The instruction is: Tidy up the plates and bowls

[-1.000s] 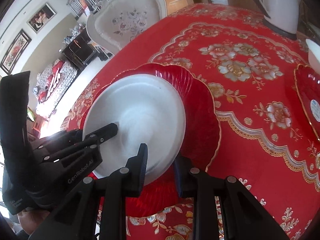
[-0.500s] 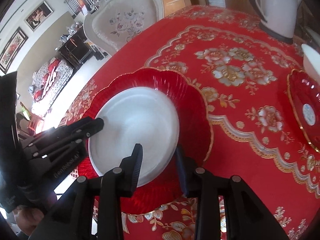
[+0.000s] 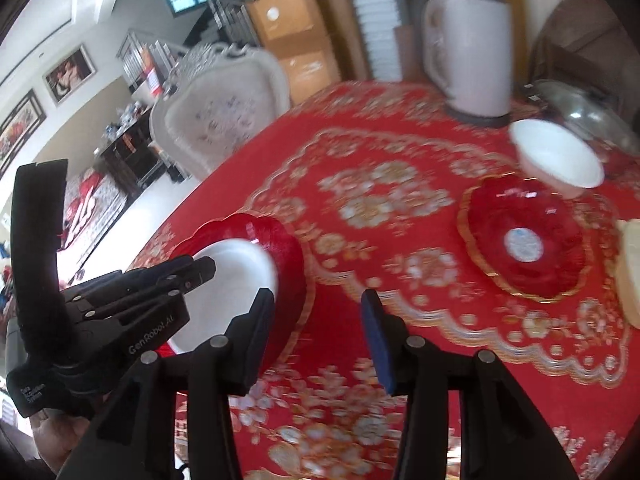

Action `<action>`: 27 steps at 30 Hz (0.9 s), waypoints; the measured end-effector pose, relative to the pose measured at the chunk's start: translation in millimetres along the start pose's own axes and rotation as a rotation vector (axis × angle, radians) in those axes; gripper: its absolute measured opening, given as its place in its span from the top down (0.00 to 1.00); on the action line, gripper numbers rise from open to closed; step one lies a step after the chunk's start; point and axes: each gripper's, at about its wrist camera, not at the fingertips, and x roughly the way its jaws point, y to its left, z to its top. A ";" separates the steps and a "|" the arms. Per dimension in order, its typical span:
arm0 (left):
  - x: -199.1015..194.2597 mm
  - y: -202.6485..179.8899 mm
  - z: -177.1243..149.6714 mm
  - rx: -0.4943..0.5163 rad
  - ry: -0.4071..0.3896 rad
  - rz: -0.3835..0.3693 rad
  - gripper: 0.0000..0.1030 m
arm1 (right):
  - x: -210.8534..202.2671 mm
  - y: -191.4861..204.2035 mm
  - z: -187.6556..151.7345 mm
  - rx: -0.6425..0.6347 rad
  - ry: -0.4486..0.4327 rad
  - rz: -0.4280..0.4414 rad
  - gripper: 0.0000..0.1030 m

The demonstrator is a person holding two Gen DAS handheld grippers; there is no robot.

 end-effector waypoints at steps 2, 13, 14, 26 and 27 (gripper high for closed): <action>0.5 -17.2 2.5 0.026 -0.007 -0.024 0.80 | -10.5 -18.4 -2.3 0.041 -0.016 -0.010 0.56; 8.4 -87.5 7.0 0.128 -0.012 -0.085 0.80 | -47.3 -110.8 -22.4 0.233 -0.055 -0.093 0.55; 9.1 -91.6 7.0 0.134 -0.011 -0.086 0.80 | -49.7 -116.5 -24.3 0.243 -0.058 -0.099 0.55; 18.3 -123.0 7.9 0.157 -0.013 -0.099 0.80 | -72.1 -167.8 -38.6 0.345 -0.091 -0.144 0.55; 19.0 -125.2 7.7 0.158 -0.013 -0.098 0.80 | -73.3 -169.9 -39.2 0.350 -0.092 -0.148 0.55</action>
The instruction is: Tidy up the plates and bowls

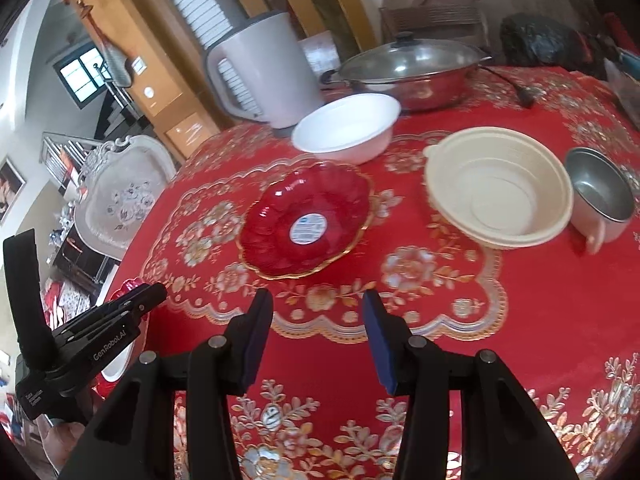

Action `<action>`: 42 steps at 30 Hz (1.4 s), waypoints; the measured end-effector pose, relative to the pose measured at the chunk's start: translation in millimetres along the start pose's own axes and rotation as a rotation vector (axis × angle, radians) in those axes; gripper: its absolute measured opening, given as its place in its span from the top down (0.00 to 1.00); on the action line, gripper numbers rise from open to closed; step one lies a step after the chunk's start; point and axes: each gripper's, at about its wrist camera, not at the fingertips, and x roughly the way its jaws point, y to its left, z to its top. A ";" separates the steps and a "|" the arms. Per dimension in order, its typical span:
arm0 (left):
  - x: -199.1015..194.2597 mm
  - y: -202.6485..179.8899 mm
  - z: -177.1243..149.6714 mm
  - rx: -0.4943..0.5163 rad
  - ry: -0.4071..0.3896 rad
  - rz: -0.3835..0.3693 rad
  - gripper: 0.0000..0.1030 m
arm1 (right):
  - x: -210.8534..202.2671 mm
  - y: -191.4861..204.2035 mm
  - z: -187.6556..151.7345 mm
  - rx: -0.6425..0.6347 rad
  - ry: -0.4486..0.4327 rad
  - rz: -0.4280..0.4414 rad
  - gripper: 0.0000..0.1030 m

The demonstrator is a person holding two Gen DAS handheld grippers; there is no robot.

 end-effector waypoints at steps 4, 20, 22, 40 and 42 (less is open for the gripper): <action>4.5 -10.5 1.6 0.014 -0.003 0.001 0.80 | -1.9 -11.1 1.1 0.023 -0.001 -0.007 0.54; 18.9 -42.5 6.2 0.070 -0.011 0.021 0.80 | 1.2 -36.3 2.2 0.077 0.009 0.005 0.52; 21.2 -45.0 6.5 0.075 -0.010 0.024 0.80 | 2.4 -37.9 2.8 0.080 0.012 0.005 0.52; 39.2 -62.4 9.4 0.104 0.007 0.026 0.80 | 16.8 -43.6 9.1 0.088 0.039 0.017 0.52; 40.5 -62.8 9.6 0.105 0.009 0.026 0.80 | 17.8 -43.2 9.4 0.088 0.041 0.019 0.51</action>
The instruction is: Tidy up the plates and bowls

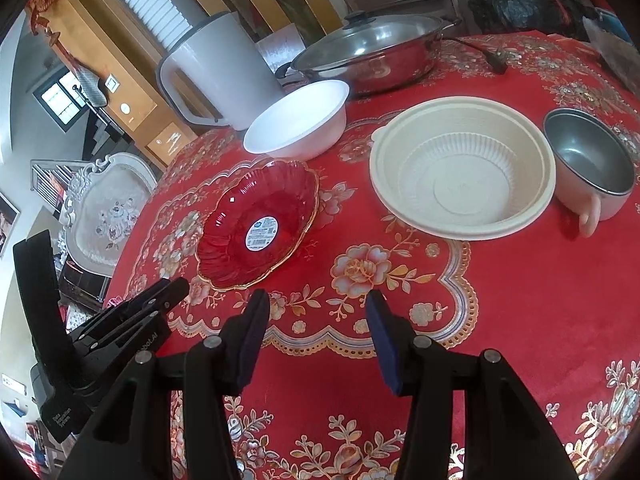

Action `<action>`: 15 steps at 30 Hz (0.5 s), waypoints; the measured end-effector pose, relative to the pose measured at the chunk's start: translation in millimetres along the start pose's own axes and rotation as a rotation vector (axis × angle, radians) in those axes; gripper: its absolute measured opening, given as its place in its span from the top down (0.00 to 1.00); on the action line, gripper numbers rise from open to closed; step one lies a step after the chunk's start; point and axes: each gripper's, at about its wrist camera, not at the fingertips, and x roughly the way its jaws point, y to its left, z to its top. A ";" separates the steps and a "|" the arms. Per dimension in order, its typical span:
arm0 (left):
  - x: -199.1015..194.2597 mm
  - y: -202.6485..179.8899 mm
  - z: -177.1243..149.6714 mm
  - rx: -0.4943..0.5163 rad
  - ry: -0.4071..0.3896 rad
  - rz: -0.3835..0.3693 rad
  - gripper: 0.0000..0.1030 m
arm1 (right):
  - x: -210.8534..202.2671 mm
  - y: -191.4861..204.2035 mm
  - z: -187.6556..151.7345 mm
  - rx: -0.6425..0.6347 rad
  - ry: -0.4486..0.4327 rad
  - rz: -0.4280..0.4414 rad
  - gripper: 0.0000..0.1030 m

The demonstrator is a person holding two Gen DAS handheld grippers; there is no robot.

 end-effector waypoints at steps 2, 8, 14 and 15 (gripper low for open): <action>0.1 0.0 0.0 0.000 -0.001 0.000 0.80 | 1.0 0.5 0.8 0.001 0.000 0.000 0.51; 3.1 0.2 0.9 0.000 0.005 0.000 0.80 | 4.0 2.3 2.0 0.000 0.006 0.003 0.51; 3.5 0.1 1.0 0.001 0.004 0.001 0.80 | 4.1 4.3 3.3 -0.003 0.003 0.004 0.51; 4.1 0.2 1.4 0.002 0.002 0.004 0.80 | 4.1 4.6 3.5 -0.002 0.003 0.005 0.51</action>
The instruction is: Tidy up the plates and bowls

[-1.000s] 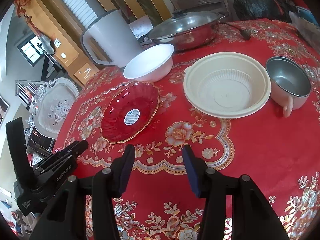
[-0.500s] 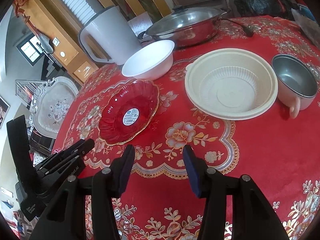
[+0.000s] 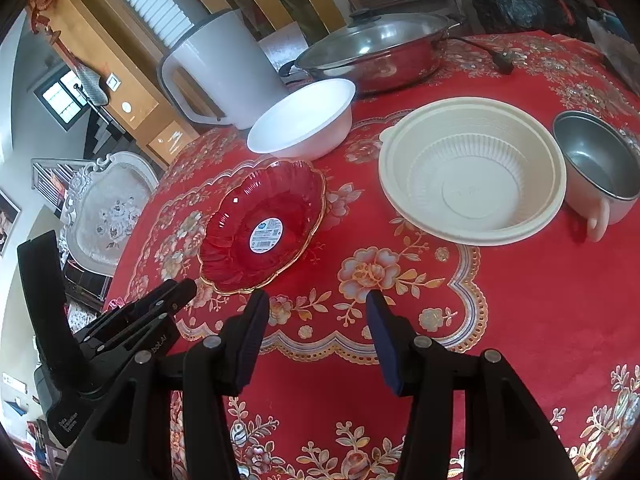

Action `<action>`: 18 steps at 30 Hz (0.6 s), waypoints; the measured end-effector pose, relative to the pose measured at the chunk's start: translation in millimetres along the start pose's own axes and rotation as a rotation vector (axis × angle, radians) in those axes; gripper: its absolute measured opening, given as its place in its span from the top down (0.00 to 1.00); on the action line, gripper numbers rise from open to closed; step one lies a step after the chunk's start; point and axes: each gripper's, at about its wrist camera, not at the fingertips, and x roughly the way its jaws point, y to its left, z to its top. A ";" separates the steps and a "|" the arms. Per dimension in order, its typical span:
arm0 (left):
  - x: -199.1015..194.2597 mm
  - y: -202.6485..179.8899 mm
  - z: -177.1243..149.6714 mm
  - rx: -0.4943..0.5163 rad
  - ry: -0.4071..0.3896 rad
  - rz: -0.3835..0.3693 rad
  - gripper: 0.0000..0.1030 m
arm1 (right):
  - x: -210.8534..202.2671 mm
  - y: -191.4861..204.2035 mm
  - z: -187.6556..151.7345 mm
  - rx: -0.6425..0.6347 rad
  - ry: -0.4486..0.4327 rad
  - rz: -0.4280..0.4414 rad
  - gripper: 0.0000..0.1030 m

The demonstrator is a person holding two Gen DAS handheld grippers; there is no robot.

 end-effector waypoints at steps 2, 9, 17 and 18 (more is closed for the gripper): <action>1.0 0.5 0.6 0.000 -0.003 0.007 0.80 | 0.2 0.1 0.1 0.000 -0.001 0.002 0.51; 2.7 3.1 0.8 -0.006 0.002 0.012 0.80 | 3.7 2.1 1.7 0.001 0.006 0.006 0.51; 2.5 1.5 0.3 -0.003 0.009 0.005 0.80 | 3.4 3.7 1.5 0.000 0.005 0.004 0.51; 2.1 1.6 0.4 -0.003 0.008 0.003 0.80 | 3.0 4.1 1.6 -0.001 0.004 0.004 0.51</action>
